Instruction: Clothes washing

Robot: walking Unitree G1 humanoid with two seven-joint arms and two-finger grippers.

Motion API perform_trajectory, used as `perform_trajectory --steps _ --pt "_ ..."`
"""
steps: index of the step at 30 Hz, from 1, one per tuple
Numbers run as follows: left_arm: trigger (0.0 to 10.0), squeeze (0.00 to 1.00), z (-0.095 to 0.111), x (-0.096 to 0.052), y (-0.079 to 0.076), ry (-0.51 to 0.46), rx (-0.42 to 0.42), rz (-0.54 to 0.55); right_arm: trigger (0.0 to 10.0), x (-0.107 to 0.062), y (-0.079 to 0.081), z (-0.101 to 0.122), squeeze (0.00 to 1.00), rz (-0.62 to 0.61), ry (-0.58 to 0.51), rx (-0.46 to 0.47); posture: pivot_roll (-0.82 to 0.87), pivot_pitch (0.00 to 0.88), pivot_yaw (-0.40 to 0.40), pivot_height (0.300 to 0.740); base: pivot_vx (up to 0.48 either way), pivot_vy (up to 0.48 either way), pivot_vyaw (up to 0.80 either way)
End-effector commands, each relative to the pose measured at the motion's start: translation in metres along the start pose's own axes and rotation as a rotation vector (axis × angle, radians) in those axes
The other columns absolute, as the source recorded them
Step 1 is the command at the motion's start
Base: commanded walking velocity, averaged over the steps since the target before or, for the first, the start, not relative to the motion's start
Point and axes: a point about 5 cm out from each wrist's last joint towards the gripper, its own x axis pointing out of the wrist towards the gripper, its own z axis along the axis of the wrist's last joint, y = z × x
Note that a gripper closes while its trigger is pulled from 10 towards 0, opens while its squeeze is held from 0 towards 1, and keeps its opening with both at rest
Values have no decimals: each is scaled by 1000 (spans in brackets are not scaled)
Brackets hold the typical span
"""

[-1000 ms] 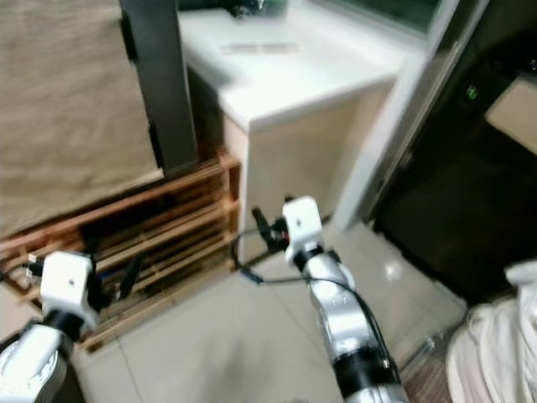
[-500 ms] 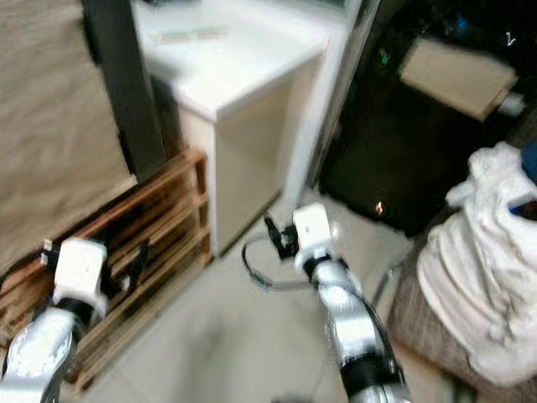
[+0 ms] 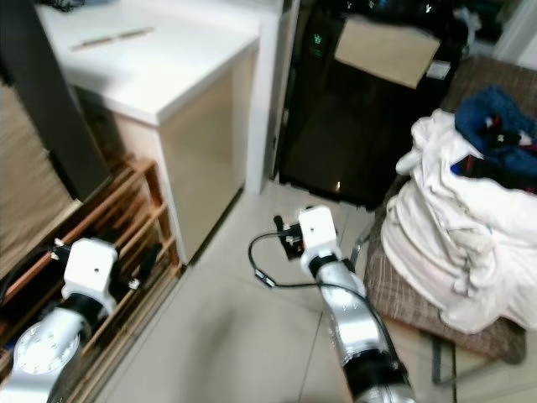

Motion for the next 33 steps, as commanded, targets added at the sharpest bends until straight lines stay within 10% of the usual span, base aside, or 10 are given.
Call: perform_trajectory --steps 1,24,25,26,27,33 --pt "10000 0 -1 -5 8 8 26 18 10000 5 11 8 0 42 -29 9 5 58 -32 740 480 0 0" --pt "10000 0 3 2 26 -23 87 166 10000 18 -4 38 0 -122 -136 -12 10 42 -45 740 454 0 -561" --pt "10000 0 2 3 28 -11 87 179 10000 19 -5 40 1000 -126 -141 27 14 40 -41 740 0 0 0" --pt "10000 0 1 4 29 -4 84 185 10000 20 -5 42 1000 -127 -145 54 14 40 -41 740 0 0 0" --pt "10000 1000 5 3 29 -30 57 169 10000 21 -6 46 1000 -132 -160 76 14 40 -41 740 0 0 0" --pt "10000 1000 33 7 49 -173 -78 269 10000 18 -47 51 1000 -458 -179 249 17 21 -36 740 0 0 0"
